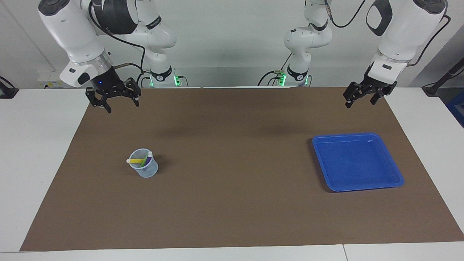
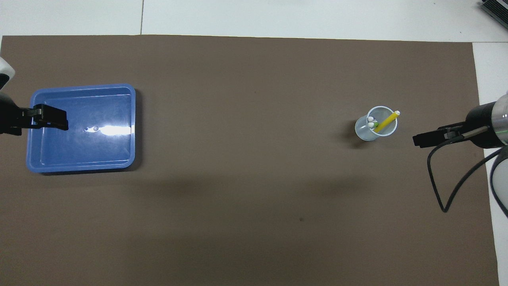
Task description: Right arm passes pens to left for tray arrangement
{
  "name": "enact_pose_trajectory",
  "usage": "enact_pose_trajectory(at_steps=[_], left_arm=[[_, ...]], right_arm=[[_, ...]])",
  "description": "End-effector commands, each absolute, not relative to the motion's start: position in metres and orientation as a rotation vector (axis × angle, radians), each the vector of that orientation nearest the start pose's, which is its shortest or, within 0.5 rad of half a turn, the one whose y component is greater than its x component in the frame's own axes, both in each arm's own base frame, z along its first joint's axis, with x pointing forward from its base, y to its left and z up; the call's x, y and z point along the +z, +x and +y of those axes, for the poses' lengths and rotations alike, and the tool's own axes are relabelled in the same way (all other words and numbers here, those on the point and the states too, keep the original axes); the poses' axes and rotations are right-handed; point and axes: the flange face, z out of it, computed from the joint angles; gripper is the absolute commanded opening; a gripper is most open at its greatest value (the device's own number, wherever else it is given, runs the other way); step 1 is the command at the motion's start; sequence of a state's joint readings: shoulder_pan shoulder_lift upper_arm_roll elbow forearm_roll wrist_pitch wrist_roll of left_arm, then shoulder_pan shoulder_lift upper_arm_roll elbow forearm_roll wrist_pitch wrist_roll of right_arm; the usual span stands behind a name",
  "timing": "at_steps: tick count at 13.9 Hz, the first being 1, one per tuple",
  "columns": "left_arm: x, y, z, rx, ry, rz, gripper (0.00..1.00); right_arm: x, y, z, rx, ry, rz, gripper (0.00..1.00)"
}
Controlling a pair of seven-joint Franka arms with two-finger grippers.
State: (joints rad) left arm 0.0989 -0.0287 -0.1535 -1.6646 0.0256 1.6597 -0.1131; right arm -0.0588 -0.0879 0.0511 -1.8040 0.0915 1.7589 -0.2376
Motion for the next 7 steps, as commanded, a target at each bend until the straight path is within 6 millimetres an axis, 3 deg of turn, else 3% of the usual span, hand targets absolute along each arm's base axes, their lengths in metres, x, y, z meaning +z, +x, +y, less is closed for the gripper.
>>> enact_pose_trajectory(at_steps=[1,7], left_arm=[[0.6061,0.5443,-0.0277,-0.037,-3.090,-0.102,1.00],[0.6062,0.5444,-0.0268,-0.037,-3.090,-0.104,1.00]], right_arm=[[0.5785,0.5331,0.0063,-0.081,-3.067,-0.280,1.00],[0.5793,0.5338,0.0063,-0.085,-3.067,-0.273,1.00]])
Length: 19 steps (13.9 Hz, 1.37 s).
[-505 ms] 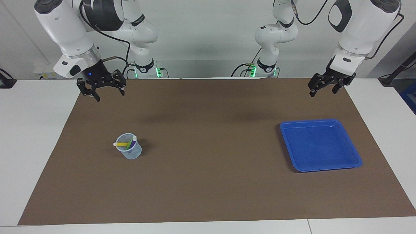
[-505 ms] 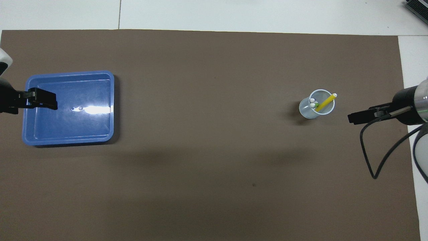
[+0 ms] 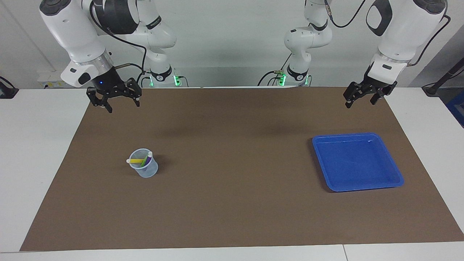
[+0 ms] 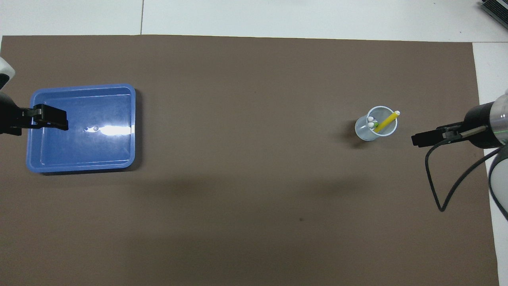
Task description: Right arm passes pens to left for tray arrangement
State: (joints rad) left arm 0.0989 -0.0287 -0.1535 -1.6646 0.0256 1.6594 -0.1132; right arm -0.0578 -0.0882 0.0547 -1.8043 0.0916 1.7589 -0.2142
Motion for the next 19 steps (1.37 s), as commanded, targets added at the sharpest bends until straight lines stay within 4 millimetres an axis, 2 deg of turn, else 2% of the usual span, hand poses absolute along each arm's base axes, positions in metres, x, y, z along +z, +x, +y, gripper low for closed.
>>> enact_pose_trajectory(at_steps=[1,19], left_arm=[[0.6062,0.5443,-0.0276,-0.037,-3.090,-0.102,1.00],[0.6061,0.5444,-0.0268,-0.037,-3.090,-0.104,1.00]], right_arm=[[0.5787,0.5332,0.0069,-0.082,-3.069,-0.276,1.00],[0.5772,0.5303,0.0047,-0.047,-3.068,-0.270,1.00]])
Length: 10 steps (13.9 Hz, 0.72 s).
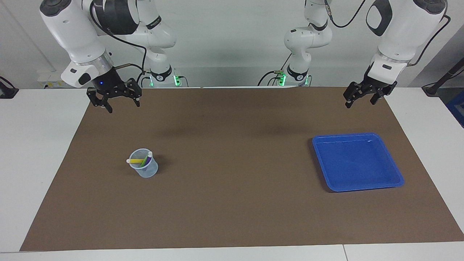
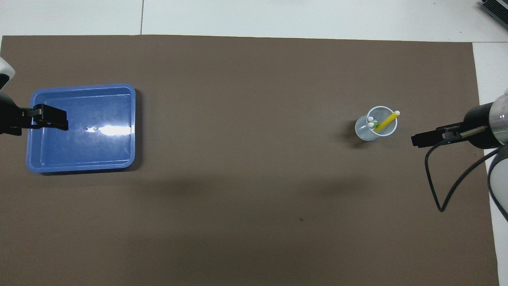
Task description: Right arm passes pens to left for tray arrangement
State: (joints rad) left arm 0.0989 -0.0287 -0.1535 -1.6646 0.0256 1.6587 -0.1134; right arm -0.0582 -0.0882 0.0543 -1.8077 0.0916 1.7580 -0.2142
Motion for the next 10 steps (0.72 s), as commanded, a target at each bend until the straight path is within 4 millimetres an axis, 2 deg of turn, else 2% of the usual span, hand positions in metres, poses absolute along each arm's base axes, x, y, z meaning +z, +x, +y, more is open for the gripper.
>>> enact_pose_trajectory(at_steps=[1,10], left_arm=[[0.6062,0.5444,-0.0268,-0.037,-3.090,-0.102,1.00],[0.6062,0.5444,-0.0268,-0.037,-3.090,-0.102,1.00]], right_arm=[[0.5761,0.5290,0.0048,-0.028,-3.067,-0.263,1.00],[0.5828,0.5285,0.0057,-0.016,-3.115,-0.315,1.00]])
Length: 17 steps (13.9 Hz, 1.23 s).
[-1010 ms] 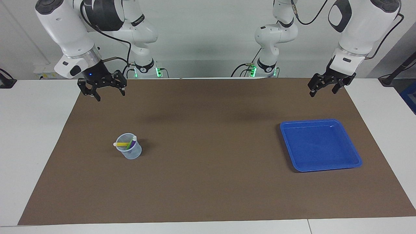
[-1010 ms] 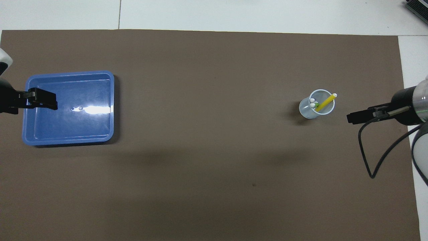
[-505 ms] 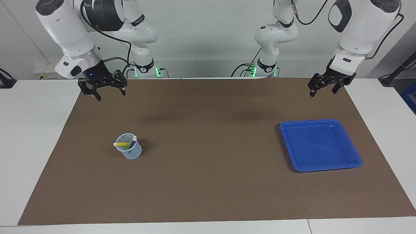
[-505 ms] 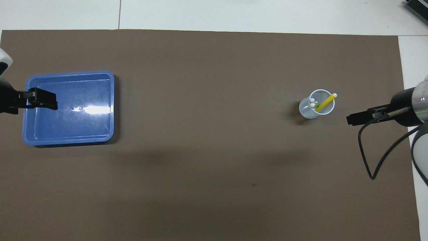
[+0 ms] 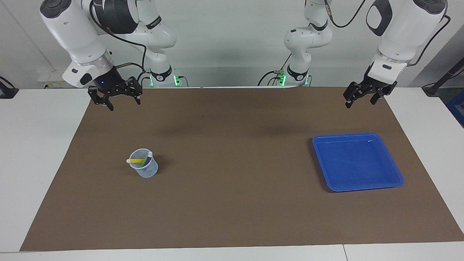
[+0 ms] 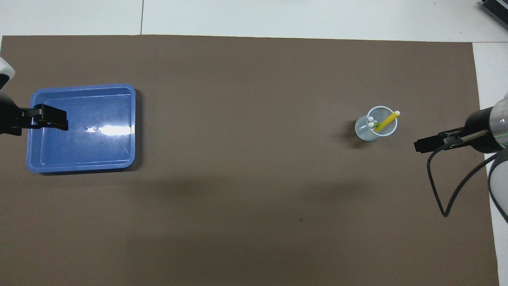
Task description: Right arm passes pens to left for tray arrangement
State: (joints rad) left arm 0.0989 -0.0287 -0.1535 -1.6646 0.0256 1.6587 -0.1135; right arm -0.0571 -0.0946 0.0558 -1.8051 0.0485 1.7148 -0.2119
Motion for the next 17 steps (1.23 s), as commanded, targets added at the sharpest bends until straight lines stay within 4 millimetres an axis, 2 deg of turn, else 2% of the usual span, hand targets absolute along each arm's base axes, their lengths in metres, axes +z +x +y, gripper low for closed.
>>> enact_pose_trajectory(at_steps=[1,5,9,11,13,16,17], left_arm=[[0.605,0.544,-0.028,-0.035,-3.089,-0.102,1.00],[0.605,0.544,-0.027,-0.035,-3.089,-0.104,1.00],[0.606,0.544,-0.027,-0.037,-3.090,-0.102,1.00],[0.606,0.544,-0.027,-0.037,-3.090,-0.104,1.00],[0.606,0.544,-0.027,-0.037,-3.090,-0.104,1.00],[0.605,0.544,-0.027,-0.035,-3.089,-0.104,1.00],[0.605,0.544,-0.028,-0.035,-3.090,-0.100,1.00]], right_arm=[[0.583,0.529,0.007,-0.021,-3.114,-0.314,1.00],[0.575,0.539,0.006,-0.081,-3.115,-0.320,1.00],[0.544,0.564,0.014,-0.108,-3.107,-0.330,1.00],[0.526,0.576,0.030,-0.125,-3.099,-0.363,1.00],[0.507,0.586,0.023,-0.125,-3.097,-0.371,1.00],[0.478,0.598,-0.002,-0.098,-3.089,-0.376,1.00],[0.475,0.599,-0.001,-0.093,-3.089,-0.376,1.00]])
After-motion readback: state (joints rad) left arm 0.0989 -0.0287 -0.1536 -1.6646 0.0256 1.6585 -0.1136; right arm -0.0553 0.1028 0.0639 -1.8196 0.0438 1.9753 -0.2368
